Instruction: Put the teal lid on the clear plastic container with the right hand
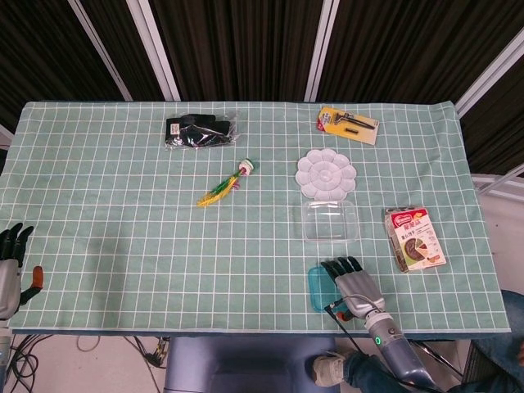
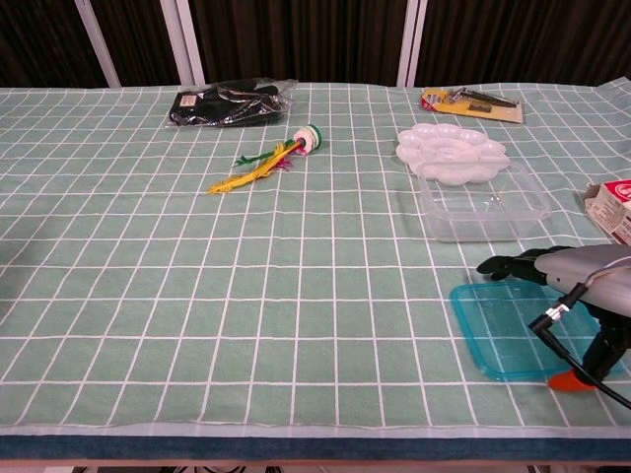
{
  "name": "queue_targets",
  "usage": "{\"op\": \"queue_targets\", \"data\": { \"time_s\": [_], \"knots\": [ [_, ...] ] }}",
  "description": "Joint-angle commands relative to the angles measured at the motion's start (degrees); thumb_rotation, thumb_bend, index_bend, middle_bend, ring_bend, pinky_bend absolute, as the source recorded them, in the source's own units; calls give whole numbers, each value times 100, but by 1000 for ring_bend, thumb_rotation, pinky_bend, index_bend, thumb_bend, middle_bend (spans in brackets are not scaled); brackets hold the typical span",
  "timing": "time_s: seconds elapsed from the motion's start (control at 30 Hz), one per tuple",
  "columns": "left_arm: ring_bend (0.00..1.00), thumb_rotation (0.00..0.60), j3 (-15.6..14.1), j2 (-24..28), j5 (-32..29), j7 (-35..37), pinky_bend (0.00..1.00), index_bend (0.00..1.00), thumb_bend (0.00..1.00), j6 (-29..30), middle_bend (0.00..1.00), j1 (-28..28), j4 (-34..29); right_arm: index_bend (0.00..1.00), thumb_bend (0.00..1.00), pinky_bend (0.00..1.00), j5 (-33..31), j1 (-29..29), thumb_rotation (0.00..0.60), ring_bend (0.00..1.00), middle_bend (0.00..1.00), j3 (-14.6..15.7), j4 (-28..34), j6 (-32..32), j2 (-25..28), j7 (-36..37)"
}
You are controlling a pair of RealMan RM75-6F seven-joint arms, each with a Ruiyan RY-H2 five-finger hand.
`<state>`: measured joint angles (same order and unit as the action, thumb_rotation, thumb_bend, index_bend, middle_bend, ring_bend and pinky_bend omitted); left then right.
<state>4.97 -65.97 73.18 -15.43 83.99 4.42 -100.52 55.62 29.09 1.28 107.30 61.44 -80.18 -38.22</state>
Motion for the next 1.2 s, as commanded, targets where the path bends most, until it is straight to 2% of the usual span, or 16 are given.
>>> {"op": "queue_targets", "data": {
  "time_s": [0.03,0.2,0.57,0.83,1.2],
  "knots": [
    [0,600,1,3,-4,5,0,72,526,-2,2,0,-1,0,199,0,-44,27,600,0,174,16,-11,-11,-15,-28],
    [0,600,0,6,-7,12,0,72,525,-1,2,-2,0,0,199,0,-108,63,600,0,184,29,-23,-12,-31,-57],
    [0,600,3,23,-28,42,0,72,526,-9,2,-4,-14,0,198,0,-323,194,600,22,321,-18,-11,-140,-12,21],
    [0,600,5,39,-46,66,0,72,525,-21,2,-5,-27,0,221,0,-206,143,600,78,411,-94,-30,-86,-31,405],
    [0,600,9,44,-56,72,0,72,525,-16,2,-5,-29,0,237,0,318,29,600,88,421,-38,-246,63,-98,738]
  ]
}}
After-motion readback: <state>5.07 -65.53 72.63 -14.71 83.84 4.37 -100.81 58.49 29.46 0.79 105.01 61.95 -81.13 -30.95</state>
